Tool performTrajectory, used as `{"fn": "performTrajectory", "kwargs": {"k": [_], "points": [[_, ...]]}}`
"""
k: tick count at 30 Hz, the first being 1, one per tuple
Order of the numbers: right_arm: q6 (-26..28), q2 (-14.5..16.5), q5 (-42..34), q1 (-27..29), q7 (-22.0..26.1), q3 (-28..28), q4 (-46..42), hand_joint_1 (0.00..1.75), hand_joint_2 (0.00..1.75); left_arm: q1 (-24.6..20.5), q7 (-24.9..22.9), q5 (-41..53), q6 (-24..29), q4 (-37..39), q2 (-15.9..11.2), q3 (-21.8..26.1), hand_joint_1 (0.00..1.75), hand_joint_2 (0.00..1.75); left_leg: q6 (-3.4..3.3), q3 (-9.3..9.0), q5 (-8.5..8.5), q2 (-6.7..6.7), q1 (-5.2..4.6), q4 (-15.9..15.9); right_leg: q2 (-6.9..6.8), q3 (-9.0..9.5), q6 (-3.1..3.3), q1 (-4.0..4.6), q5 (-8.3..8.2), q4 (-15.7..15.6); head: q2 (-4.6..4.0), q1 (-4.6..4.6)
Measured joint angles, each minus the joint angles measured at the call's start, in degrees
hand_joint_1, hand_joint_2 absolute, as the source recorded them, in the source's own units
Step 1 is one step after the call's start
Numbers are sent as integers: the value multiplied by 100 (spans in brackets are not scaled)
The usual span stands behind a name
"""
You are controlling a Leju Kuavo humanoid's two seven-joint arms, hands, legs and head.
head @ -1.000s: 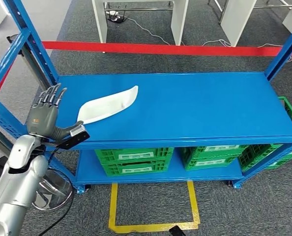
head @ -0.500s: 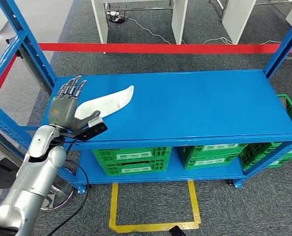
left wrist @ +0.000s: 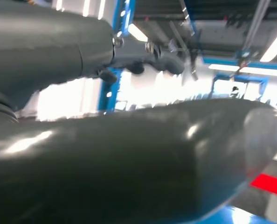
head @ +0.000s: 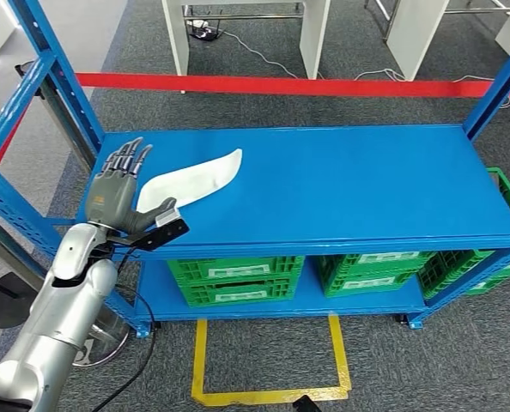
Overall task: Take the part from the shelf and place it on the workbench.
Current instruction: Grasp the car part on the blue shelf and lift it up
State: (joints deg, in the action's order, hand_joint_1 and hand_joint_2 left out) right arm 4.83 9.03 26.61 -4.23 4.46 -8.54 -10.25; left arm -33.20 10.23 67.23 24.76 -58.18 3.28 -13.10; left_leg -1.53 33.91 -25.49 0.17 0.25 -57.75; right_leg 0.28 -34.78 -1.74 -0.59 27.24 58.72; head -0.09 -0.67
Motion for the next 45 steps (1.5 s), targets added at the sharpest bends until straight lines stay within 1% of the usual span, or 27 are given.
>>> {"fn": "performTrajectory", "kwargs": {"k": [3,4,5,6,7,8,10,11,15,17,19,20,21,22,24,25,26,30,32,34,35,36,37,39,40,42,45], "points": [[-5,0,7,2,13,-1,0,0,0,-6,-1,0,-5,4,20,-12,0,0,-67,-10,14,-3,9,30,-2,-455,-61,-11,486,949,0,-47],[-5,0,9,8,18,-1,0,0,0,3,0,0,-9,5,21,-17,0,0,-72,-8,12,-3,6,29,-3,-628,-74,-14,602,1295,0,-54],[-6,0,13,16,21,-1,0,0,0,11,0,-1,-13,7,21,-23,0,0,-73,-8,8,-2,3,26,-3,-723,-82,-13,615,1470,0,-55],[-6,0,16,23,22,-1,0,0,0,16,0,-2,-16,7,21,-27,0,0,-70,-11,4,0,3,24,-4,-712,-84,-13,520,1426,0,-59],[-5,0,21,27,22,-1,0,0,0,19,0,-5,-18,7,19,-29,0,0,-61,-20,-3,2,3,20,-7,-585,-79,-14,335,1153,0,-61],[-5,0,25,26,22,-1,0,0,0,17,-2,-11,-19,7,17,-30,0,0,-45,-31,-15,5,4,15,-11,-385,-69,-15,127,744,0,-63],[-4,1,28,14,21,-1,0,0,0,8,-5,-32,-21,5,5,-29,0,0,6,-28,-42,9,-19,-12,-12,-15,-29,-9,-85,68,0,-63],[-4,1,29,10,19,-1,0,0,0,5,-7,-42,-22,5,-1,-29,0,0,34,-21,-47,10,-29,-22,-8,68,-2,-3,-93,-73,0,-64],[-4,6,33,24,13,-1,0,0,0,-7,-9,-56,-26,-2,-19,-30,0,0,144,6,-135,9,-21,-125,0,115,141,-12,-72,-123,0,-52],[-4,9,36,17,13,0,0,0,0,-14,-9,-57,-27,-4,-37,-30,0,0,206,232,-420,5,-6,-639,-7,144,197,-28,-66,-138,0,-32],[-4,9,36,16,13,0,0,0,0,3,-9,-57,-28,-4,-51,-31,0,0,241,617,-727,4,5,-1415,-11,157,225,-25,-49,-135,0,-26],[-4,9,37,20,13,0,0,0,0,17,-9,-57,-30,-4,-57,-31,0,0,245,749,-764,4,7,-1654,-10,165,231,-22,-40,-133,0,-25],[-4,9,37,23,13,0,0,0,0,25,-9,-57,-30,-4,-61,-32,0,0,236,780,-679,4,8,-1671,-4,178,234,-19,-30,-132,0,-24],[-4,9,37,25,13,0,0,0,0,28,-9,-57,-31,-4,-64,-32,0,0,217,709,-495,4,7,-1473,3,199,232,-15,-18,-131,0,-24],[-6,13,37,25,13,-1,0,0,0,15,-9,-57,-31,-4,-74,-32,0,0,137,375,-55,2,-14,-708,14,252,211,1,19,-130,0,-27],[-8,15,37,22,13,-1,0,0,0,6,-9,-58,-32,-4,-80,-32,0,0,97,230,61,0,-29,-383,16,262,191,10,37,-127,0,-28],[-14,19,37,19,13,-1,0,0,0,-3,-9,-58,-38,-4,-84,-32,0,0,66,141,102,-1,-44,-175,13,260,167,17,50,-125,0,-32],[-64,23,38,14,2,-1,-1,0,0,-23,5,-65,-89,-4,-95,-34,0,0,-1,68,55,-2,-30,2,-3,210,49,12,112,-89,0,-37],[-74,23,37,13,3,1,-2,0,0,-49,11,-70,-111,-4,-94,-43,0,0,-42,17,56,-2,-1,55,-6,-24,1,2,333,350,0,-58],[-78,22,36,15,7,2,-2,0,0,-64,13,-73,-129,2,-84,-68,0,0,-68,0,32,0,-4,55,-9,-454,-32,-7,610,1116,0,-77],[-77,22,35,19,7,2,-2,0,0,-62,14,-73,-135,5,-81,-81,0,0,-73,-13,16,1,-6,53,-9,-635,-45,-10,649,1387,0,-78],[-74,22,34,25,7,3,-2,0,0,-61,14,-76,-138,9,-81,-92,0,0,-71,-34,-5,2,-6,50,-10,-725,-53,-10,578,1464,0,-79],[-72,22,34,31,7,4,-2,0,0,-61,15,-80,-140,10,-81,-99,0,0,-62,-66,-32,3,-5,47,-12,-700,-56,-10,393,1307,0,-81],[-67,22,34,34,7,5,-2,0,0,-71,15,-92,-142,11,-80,-112,0,0,-25,-142,-101,6,-4,38,-19,-400,-46,-11,-64,571,0,-80],[-67,22,34,33,7,5,-2,0,0,-82,15,-97,-143,12,-81,-118,0,0,1,-162,-136,7,-14,20,-19,-228,-31,-9,-185,219,0,-79],[-67,23,33,28,7,5,-2,0,0,-101,15,-105,-148,14,-80,-130,0,0,54,-166,-177,9,-35,-2,-13,-56,26,3,-184,-67,0,-76],[-68,25,34,39,7,6,-3,0,0,-114,15,-107,-155,14,-74,-142,0,0,133,-164,-251,7,-31,-48,-7,6,140,-2,-121,-89,0,-72]]}}
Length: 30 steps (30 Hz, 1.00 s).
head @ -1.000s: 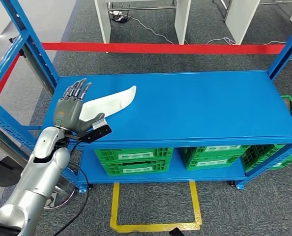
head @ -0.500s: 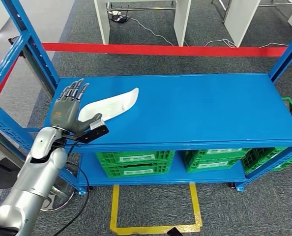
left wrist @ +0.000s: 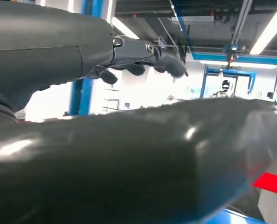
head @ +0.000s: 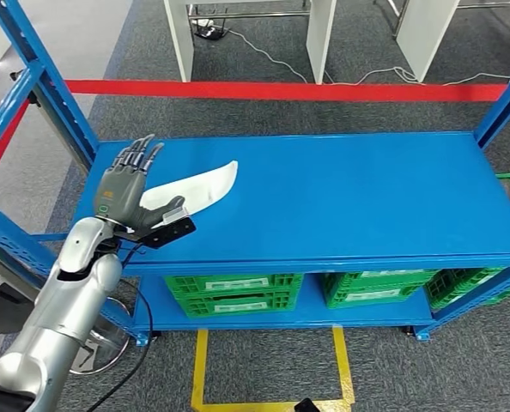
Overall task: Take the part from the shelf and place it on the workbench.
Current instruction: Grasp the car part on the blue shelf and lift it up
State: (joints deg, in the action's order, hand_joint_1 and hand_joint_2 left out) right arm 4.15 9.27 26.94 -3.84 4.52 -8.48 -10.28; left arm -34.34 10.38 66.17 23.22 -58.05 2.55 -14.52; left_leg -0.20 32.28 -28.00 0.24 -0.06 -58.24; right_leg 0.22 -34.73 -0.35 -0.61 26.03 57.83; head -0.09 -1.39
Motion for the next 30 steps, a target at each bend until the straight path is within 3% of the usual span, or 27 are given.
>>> {"fn": "performTrajectory", "kwargs": {"k": [2,4,5,6,7,9,11,13,16,17,19,21,22,23,25,26,27,30], "points": [[-2,1,1,-1,1,1,-1,0,0,-16,0,3,3,-1,0,-3,0,0,60,170,-199,-5,13,-389,-8,71,60,-19,28,-17,0,21],[-7,0,4,-5,-1,2,-1,0,0,-3,1,25,11,7,-6,-7,0,0,102,587,-481,-7,23,-1173,-13,127,97,-16,68,-16,0,37],[-9,0,5,-3,-2,2,0,0,0,17,4,39,18,13,-10,-11,0,0,110,796,-550,-7,27,-1504,-9,154,106,-13,93,-16,0,35],[-9,-1,7,3,-4,2,1,0,0,38,8,53,23,19,-13,-19,0,0,107,925,-510,-7,28,-1654,-3,184,109,-11,119,-15,0,36],[-9,-1,8,10,-5,2,1,0,0,53,15,61,29,24,-15,-27,0,0,91,950,-352,-7,28,-1581,6,223,108,-6,147,-15,0,37],[-9,2,9,17,-7,2,1,0,0,64,29,68,42,28,-24,-39,0,0,15,739,172,-7,13,-896,25,315,96,3,212,-18,0,35],[-9,10,9,10,-7,2,1,0,0,62,39,71,54,30,-38,-45,0,0,-78,507,476,-9,-24,-265,36,353,56,20,265,-19,0,24],[-11,20,9,2,-7,2,2,0,0,60,48,80,60,30,-43,-56,0,0,-130,439,446,-8,-50,-87,34,338,-2,28,284,-27,0,9],[-10,26,10,1,-7,2,1,0,0,53,60,89,67,31,-48,-71,0,0,-171,349,419,-5,-3,42,17,284,-102,28,388,67,0,-3],[-9,26,10,-3,-7,2,1,0,0,46,62,90,71,32,-46,-75,0,0,-185,318,421,-6,16,76,15,182,-134,24,497,267,0,-14],[-10,26,9,-8,-7,2,1,0,0,41,63,96,74,36,-40,-84,0,0,-210,306,411,-6,20,82,12,-202,-183,7,782,953,0,-36],[-11,25,10,0,-8,2,1,0,0,54,63,107,74,49,-39,-91,0,0,-217,303,396,-6,18,75,11,-559,-221,-2,887,1495,0,-37],[-11,22,11,6,-8,2,1,0,0,57,63,116,75,60,-40,-100,0,44,-214,300,385,-4,19,65,9,-605,-233,-6,774,1477,0,-39],[-11,20,13,10,-9,2,1,0,0,59,63,133,75,68,-42,-111,0,44,-203,296,370,-1,23,50,6,-542,-239,-12,569,1246,0,-38],[-12,15,15,5,-8,2,1,0,0,55,58,176,76,82,-39,-133,0,131,-157,296,328,5,31,3,2,-244,-236,-20,172,507,0,-39],[-15,15,18,1,-7,2,1,0,0,47,51,198,74,90,-38,-141,0,131,-127,307,306,8,26,-33,8,-115,-216,-17,83,243,0,-41],[-20,15,23,-2,-7,2,1,0,0,34,43,212,68,101,-37,-152,0,175,-95,321,296,9,17,-59,17,-44,-180,-12,61,111,0,-40],[-32,15,57,8,-16,4,1,0,0,-20,46,185,-1,156,-34,-185,0,175,-28,334,302,11,9,-81,40,-15,-47,6,60,97,0,-28]]}}
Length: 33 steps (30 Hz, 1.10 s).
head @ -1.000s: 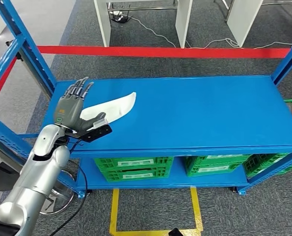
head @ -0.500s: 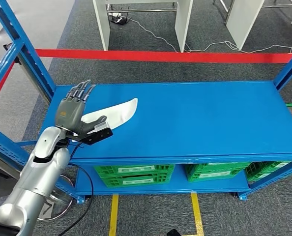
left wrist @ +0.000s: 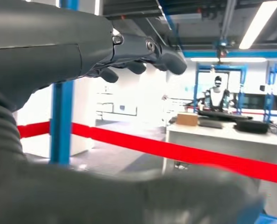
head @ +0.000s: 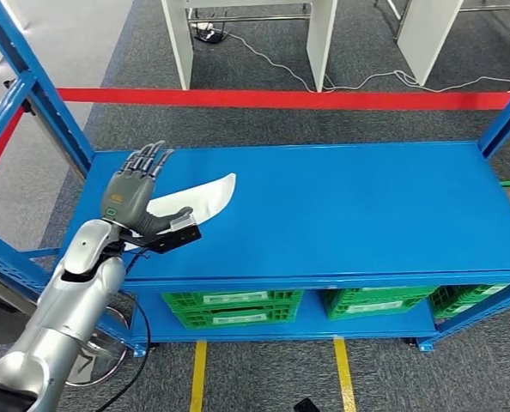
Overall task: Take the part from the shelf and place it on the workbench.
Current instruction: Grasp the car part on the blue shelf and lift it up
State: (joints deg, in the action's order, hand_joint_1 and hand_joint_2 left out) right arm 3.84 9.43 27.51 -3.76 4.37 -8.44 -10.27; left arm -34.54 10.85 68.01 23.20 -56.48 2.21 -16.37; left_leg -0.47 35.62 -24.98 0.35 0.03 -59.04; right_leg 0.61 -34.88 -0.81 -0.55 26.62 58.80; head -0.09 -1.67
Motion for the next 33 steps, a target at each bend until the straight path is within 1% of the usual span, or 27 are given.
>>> {"fn": "performTrajectory", "kwargs": {"k": [1,2,3,5,6,7,8,9,10,11,12,13,16,17,18,21,22,23,24,25,26,27,28,29,31,32,33], "points": [[-2,0,14,3,-3,0,0,0,0,-26,19,-37,-35,21,7,-3,0,175,21,8,-29,-2,6,-29,0,6,33,-4,-8,-4,0,4],[-3,0,26,1,-3,0,0,0,0,-64,44,-80,-71,43,16,-4,0,175,46,51,-110,-5,13,-138,-2,12,68,-12,-14,-10,0,12],[-3,1,35,-7,-2,0,0,0,0,-105,71,-119,-109,70,27,-7,0,175,73,148,-252,-7,18,-369,-5,18,98,-21,-18,-16,0,20],[-3,0,48,-20,1,0,0,0,0,-162,111,-168,-205,138,54,-21,0,175,115,465,-604,-10,26,-1101,-11,20,132,-16,-15,-16,0,32],[-3,0,54,-22,4,0,0,0,0,-171,134,-180,-278,186,71,-43,0,175,121,611,-719,-10,28,-1430,-12,21,138,-13,-13,-16,0,30],[-4,-1,62,-20,10,0,0,0,0,-170,167,-194,-374,246,90,-75,0,175,114,679,-730,-10,28,-1588,-10,22,141,-7,-12,-16,0,32],[-5,-1,71,-18,20,0,0,0,0,-169,218,-231,-492,316,112,-116,0,175,93,650,-640,-10,25,-1536,-7,27,142,-1,-12,-16,0,32],[-9,-1,80,-17,32,0,0,0,0,-167,295,-296,-615,384,134,-160,0,175,56,518,-463,-10,18,-1268,-3,34,142,9,-12,-16,0,33],[-14,0,95,-17,45,0,0,0,0,-167,397,-390,-727,446,157,-200,0,175,2,328,-265,-11,4,-879,-1,41,141,16,-11,-16,0,33],[-22,3,113,-18,55,0,0,0,0,-166,515,-500,-811,500,180,-236,0,175,-56,146,-134,-14,-14,-506,-2,41,131,32,-9,-14,0,28],[-35,5,135,-21,62,0,0,0,0,-164,627,-593,-865,545,204,-270,0,175,-101,10,-61,-16,-34,-219,-6,34,115,38,-11,-12,0,29],[-50,8,159,-22,65,-1,0,0,0,-155,717,-670,-890,590,226,-306,0,175,-131,-57,-51,-17,-53,-64,-11,23,93,38,-15,-13,0,22],[-91,13,208,-21,66,-2,0,0,0,-83,854,-797,-926,702,275,-396,0,175,-156,-94,-52,-17,-57,47,-15,1,-1,25,-16,-15,0,22],[-98,14,220,-18,65,-2,0,0,0,-68,880,-824,-940,728,290,-416,0,175,-172,-112,-32,-21,-39,84,-16,-36,-31,24,36,49,0,18],[-103,13,233,-17,63,-3,0,0,0,-63,908,-844,-960,750,307,-438,0,175,-187,-127,-12,-25,-19,119,-18,-125,-59,21,145,221,0,5],[-117,7,266,-19,59,-4,0,0,0,-27,975,-899,-1031,816,359,-530,0,175,-213,-130,1,-26,-6,131,-25,-638,-127,-9,609,1257,0,-21],[-120,5,271,-18,58,-4,0,0,0,-6,984,-909,-1043,840,367,-555,0,175,-213,-129,-2,-27,-5,127,-27,-751,-148,-16,648,1473,0,-21],[-119,3,276,-15,56,-4,0,0,0,8,985,-913,-1048,862,374,-571,0,175,-208,-130,-5,-27,-2,120,-30,-762,-165,-23,582,1477,0,-22],[-119,-1,280,-14,55,-4,0,0,0,14,985,-916,-1051,879,379,-588,0,175,-197,-131,-12,-26,4,110,-34,-658,-181,-34,422,1257,0,-22],[-119,-5,284,-15,55,-4,0,0,0,15,985,-919,-1055,891,385,-601,0,175,-177,-131,-26,-24,12,92,-41,-466,-194,-49,222,875,0,-22],[-119,-8,289,-21,54,-4,0,0,0,12,985,-922,-1060,901,390,-612,0,175,-147,-123,-45,-21,6,65,-42,-255,-199,-54,94,496,0,-26],[-119,-9,291,-28,56,-5,0,0,0,8,985,-928,-1068,910,397,-622,0,175,-114,-111,-60,-16,0,37,-35,-91,-176,-57,10,200,0,-26],[-119,-9,294,-33,57,-5,0,0,0,5,985,-940,-1076,922,402,-632,0,175,-82,-99,-68,-12,-10,14,-27,3,-144,-54,-9,38,0,-27],[-119,-8,298,-34,58,-5,0,0,0,4,991,-962,-1087,934,407,-644,0,175,-54,-89,-66,-9,-18,3,-15,29,-99,-41,15,7,0,-30],[-119,-9,314,-27,60,-4,0,0,0,9,1048,-1050,-1137,959,415,-668,0,175,-9,-85,-72,-8,-5,-9,-9,23,-12,-41,-6,4,0,-32],[-119,-9,325,-25,61,-3,0,0,0,12,1091,-1097,-1163,970,416,-680,0,175,18,-64,-123,-11,3,-66,-10,27,26,-45,-12,0,0,-24],[-119,-8,337,-27,63,-3,0,0,0,17,1127,-1126,-1181,984,416,-696,0,175,47,5,-234,-14,11,-229,-14,31,61,-53,-17,-8,0,-13]]}}
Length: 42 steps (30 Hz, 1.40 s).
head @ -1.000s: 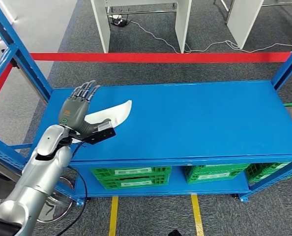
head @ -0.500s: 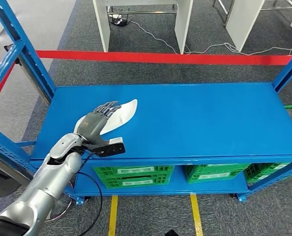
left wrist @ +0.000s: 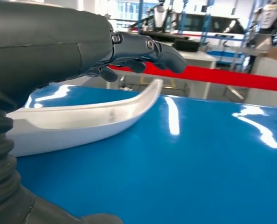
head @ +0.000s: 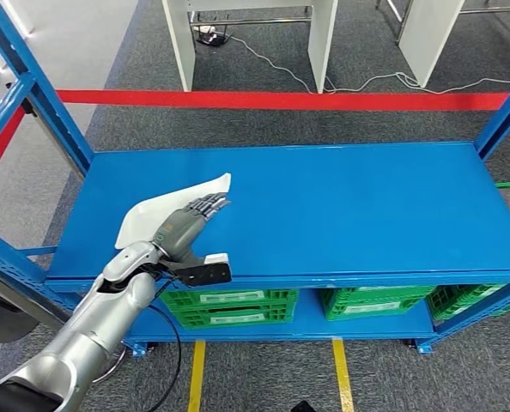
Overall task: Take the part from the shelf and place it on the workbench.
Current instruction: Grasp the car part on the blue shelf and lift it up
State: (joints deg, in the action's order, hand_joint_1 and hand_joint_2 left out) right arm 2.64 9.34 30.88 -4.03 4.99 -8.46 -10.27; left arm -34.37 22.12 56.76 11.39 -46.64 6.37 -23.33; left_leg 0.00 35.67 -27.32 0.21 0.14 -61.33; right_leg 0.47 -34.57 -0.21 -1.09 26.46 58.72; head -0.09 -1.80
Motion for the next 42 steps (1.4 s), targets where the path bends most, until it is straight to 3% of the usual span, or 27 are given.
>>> {"fn": "performTrajectory", "kwargs": {"k": [3,4,5,6,9,11,14,16,18,20,21,23,25,28,30,31,33,34,35,36,37,39,41,42], "points": [[2,0,11,3,7,3,0,0,0,39,-157,161,65,91,-9,-104,0,175,65,454,-492,-4,16,-1012,-11,3,51,-3,6,-4,0,20],[5,-1,7,9,8,5,0,0,0,54,-317,301,100,140,-16,-156,0,175,70,574,-563,-4,18,-1272,-12,4,53,-2,8,-4,0,19],[9,-1,3,16,9,8,0,0,0,57,-502,462,135,192,-26,-215,0,175,64,610,-531,-4,18,-1346,-10,5,54,0,9,-4,0,21],[12,-1,-1,21,11,12,0,0,0,38,-668,613,161,239,-34,-273,0,175,45,541,-394,-4,17,-1197,-9,11,53,4,9,-3,0,21],[15,2,-4,18,21,27,0,0,0,-104,-952,908,196,344,-51,-420,0,175,-67,25,97,-3,-8,-119,-11,30,31,24,15,-2,0,19],[17,5,-4,15,30,43,0,0,0,-186,-1085,1048,191,414,-61,-494,0,175,-112,-121,132,-1,-33,204,-14,21,-24,32,10,-9,0,16],[25,4,-6,26,48,76,0,0,0,-302,-1296,1239,177,510,-86,-563,0,175,-167,-158,165,-2,-16,298,-18,1,-127,25,30,-2,0,12],[34,3,-6,30,61,108,0,0,0,-386,-1462,1414,181,583,-100,-602,0,175,-213,-189,206,-6,14,361,-22,-170,-170,25,253,346,0,-12],[39,2,-6,41,66,142,0,0,0,-443,-1687,1668,221,663,-116,-660,0,175,-233,-183,209,-7,11,364,-23,-508,-199,22,598,1067,0,-32],[44,-1,-6,64,67,181,0,0,0,-484,-1960,1981,282,740,-131,-731,0,175,-237,-182,205,-6,9,362,-25,-715,-223,18,699,1499,0,-34],[48,-2,-6,73,67,203,0,0,0,-508,-2092,2126,315,776,-138,-764,0,175,-235,-185,203,-5,10,358,-27,-674,-229,14,598,1413,0,-36],[57,-8,-6,79,67,245,0,0,0,-558,-2299,2338,376,831,-150,-811,0,175,-210,-194,187,0,15,335,-38,-318,-234,-3,239,705,0,-36],[69,-10,-2,75,67,278,0,0,0,-606,-2452,2512,443,881,-161,-832,0,175,-151,-174,159,8,-8,284,-33,23,-200,-7,62,89,0,-31],[90,-10,10,91,63,317,0,0,0,-637,-2610,2729,556,949,-174,-839,0,175,-72,-160,164,14,-20,272,-15,105,-92,10,62,-31,0,-25],[103,-10,29,103,63,350,0,0,0,-648,-2655,2820,618,980,-188,-843,0,175,-14,-109,60,10,-6,143,-18,109,-22,-4,45,-44,0,-12],[107,-10,38,103,64,366,0,0,0,-651,-2665,2853,637,995,-197,-843,0,175,17,-13,-79,7,1,-80,-21,111,7,-15,39,-52,0,0],[109,-10,47,106,65,388,0,0,0,-646,-2675,2893,657,1031,-216,-843,0,175,64,317,-440,4,13,-812,-28,112,40,-15,43,-53,0,20],[110,-10,49,110,65,394,0,0,0,-642,-2681,2905,665,1050,-222,-843,0,175,73,481,-564,4,16,-1159,-30,114,45,-12,47,-52,0,18],[111,-10,49,113,64,398,0,0,0,-639,-2685,2910,671,1065,-227,-843,0,175,72,572,-582,4,17,-1342,-31,117,49,-10,50,-51,0,19],[113,-10,49,116,64,404,0,0,0,-641,-2690,2911,675,1075,-230,-843,0,175,60,564,-488,4,18,-1310,-29,125,50,-8,54,-50,0,19],[114,-10,49,116,64,410,0,0,0,-648,-2694,2912,679,1082,-233,-843,0,175,38,450,-296,4,16,-1051,-24,137,47,-6,58,-50,0,20],[113,-8,49,113,64,423,0,0,0,-671,-2702,2912,679,1090,-238,-843,0,175,-34,90,92,3,-2,-266,-17,154,27,4,71,-50,0,17],[111,-5,52,108,64,432,0,0,0,-693,-2718,2917,681,1098,-239,-838,0,175,-89,-105,211,5,-31,200,-17,136,-20,12,73,-47,0,13],[111,-2,55,107,64,436,0,0,0,-699,-2726,2919,681,1100,-239,-828,39,175,-105,-116,185,7,-45,246,-20,126,-53,13,68,-54,0,12]]}}
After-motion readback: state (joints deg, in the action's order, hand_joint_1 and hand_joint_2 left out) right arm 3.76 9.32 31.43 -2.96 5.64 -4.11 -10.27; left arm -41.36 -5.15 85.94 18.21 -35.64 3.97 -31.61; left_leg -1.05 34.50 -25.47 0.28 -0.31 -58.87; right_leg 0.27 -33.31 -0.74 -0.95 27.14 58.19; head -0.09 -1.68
